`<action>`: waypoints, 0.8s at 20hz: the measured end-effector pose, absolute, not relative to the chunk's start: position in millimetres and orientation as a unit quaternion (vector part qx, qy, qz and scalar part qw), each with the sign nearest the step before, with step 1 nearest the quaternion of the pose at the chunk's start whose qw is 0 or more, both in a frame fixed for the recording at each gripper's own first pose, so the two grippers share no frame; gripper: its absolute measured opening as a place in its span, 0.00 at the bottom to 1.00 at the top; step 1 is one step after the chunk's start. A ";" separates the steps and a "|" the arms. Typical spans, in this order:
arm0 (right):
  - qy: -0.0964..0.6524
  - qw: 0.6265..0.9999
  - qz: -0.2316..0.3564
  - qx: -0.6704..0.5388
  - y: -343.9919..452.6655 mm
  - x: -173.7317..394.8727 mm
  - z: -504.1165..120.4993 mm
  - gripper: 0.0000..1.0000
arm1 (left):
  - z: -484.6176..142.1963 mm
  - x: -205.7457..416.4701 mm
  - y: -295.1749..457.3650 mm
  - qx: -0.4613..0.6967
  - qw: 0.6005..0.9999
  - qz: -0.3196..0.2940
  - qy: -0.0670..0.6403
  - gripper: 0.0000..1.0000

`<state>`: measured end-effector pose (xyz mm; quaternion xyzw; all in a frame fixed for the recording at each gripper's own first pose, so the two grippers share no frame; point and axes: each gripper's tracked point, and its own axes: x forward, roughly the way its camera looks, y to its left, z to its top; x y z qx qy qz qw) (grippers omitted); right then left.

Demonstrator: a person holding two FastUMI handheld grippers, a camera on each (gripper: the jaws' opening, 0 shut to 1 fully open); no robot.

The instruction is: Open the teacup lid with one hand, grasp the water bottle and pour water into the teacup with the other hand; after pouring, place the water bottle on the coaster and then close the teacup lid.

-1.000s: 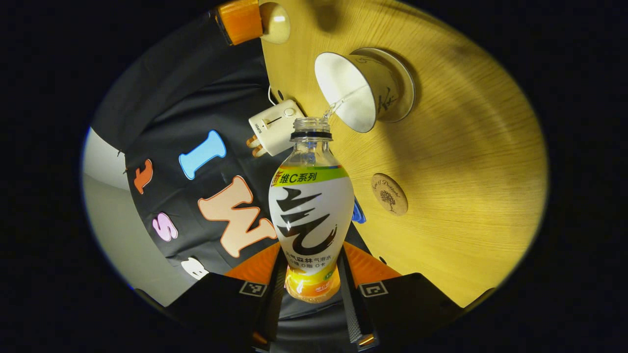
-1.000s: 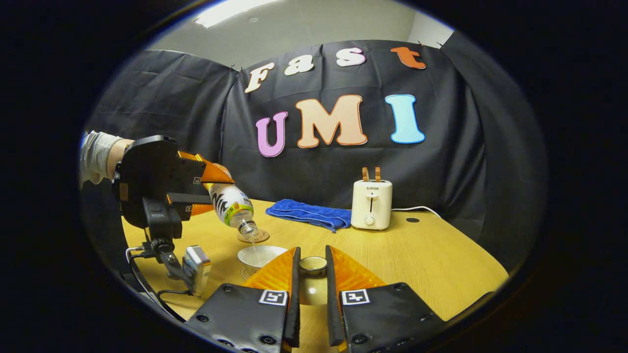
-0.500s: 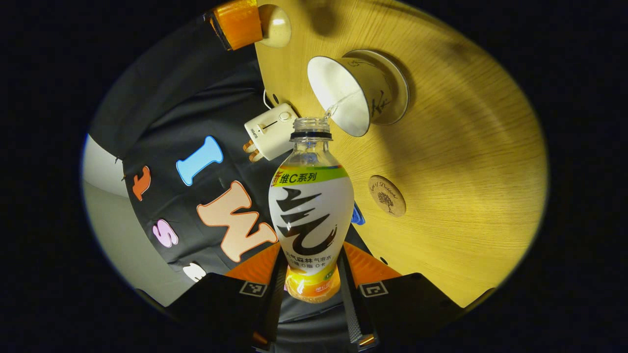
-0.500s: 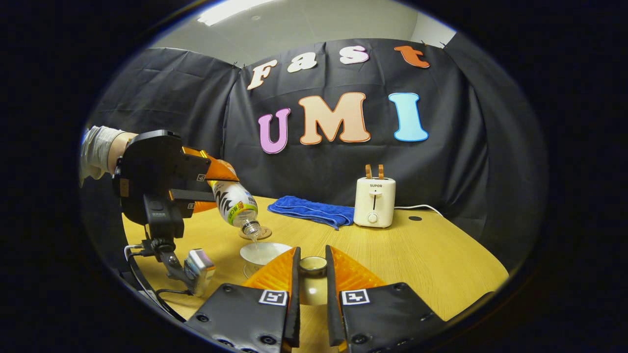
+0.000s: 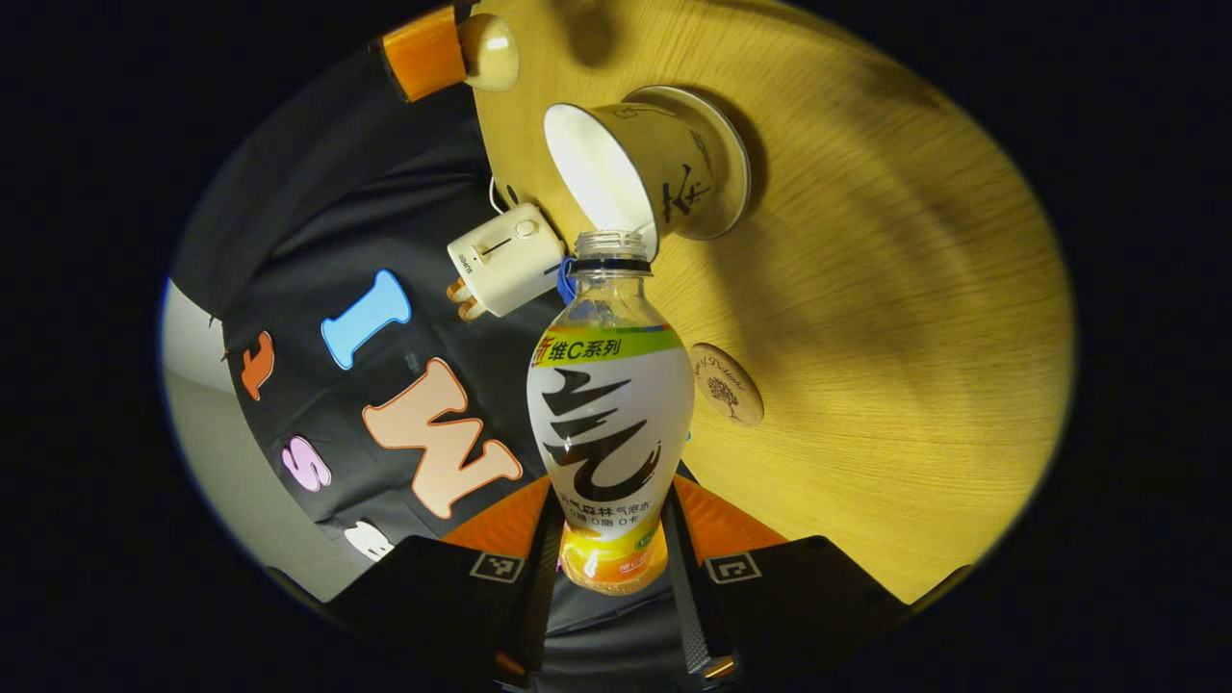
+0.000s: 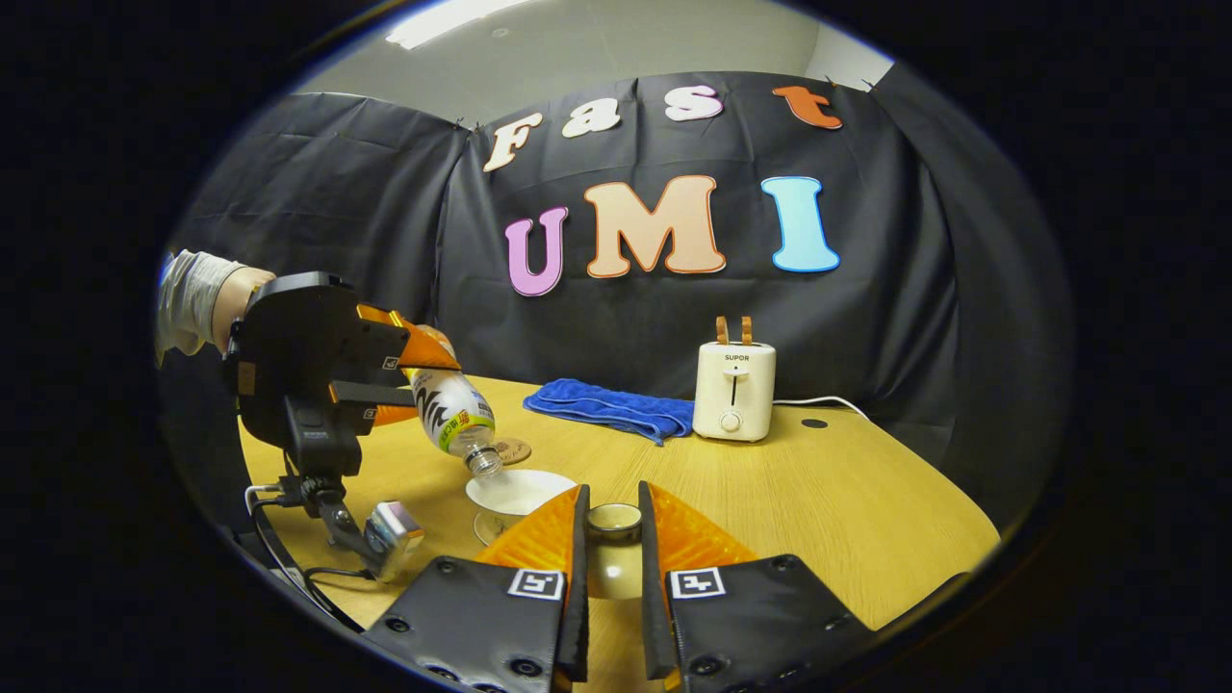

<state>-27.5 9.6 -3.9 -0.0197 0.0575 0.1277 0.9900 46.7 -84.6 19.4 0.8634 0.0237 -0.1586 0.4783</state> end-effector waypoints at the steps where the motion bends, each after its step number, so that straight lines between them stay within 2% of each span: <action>1: 0.058 0.990 0.127 -0.020 9.6 -27.3 -4.0 0.26 | 19.2 46.7 -83.4 0.864 0.478 -0.159 0.025 0.53; 13: 0.060 0.990 0.127 -0.024 9.1 -26.3 -5.8 0.26 | 17.3 43.8 -85.5 0.864 0.475 -0.162 0.026 0.53; 16: 0.059 0.990 0.128 -0.024 9.4 -27.4 -4.6 0.25 | 10.8 46.1 -83.4 0.846 0.501 -0.177 0.040 0.53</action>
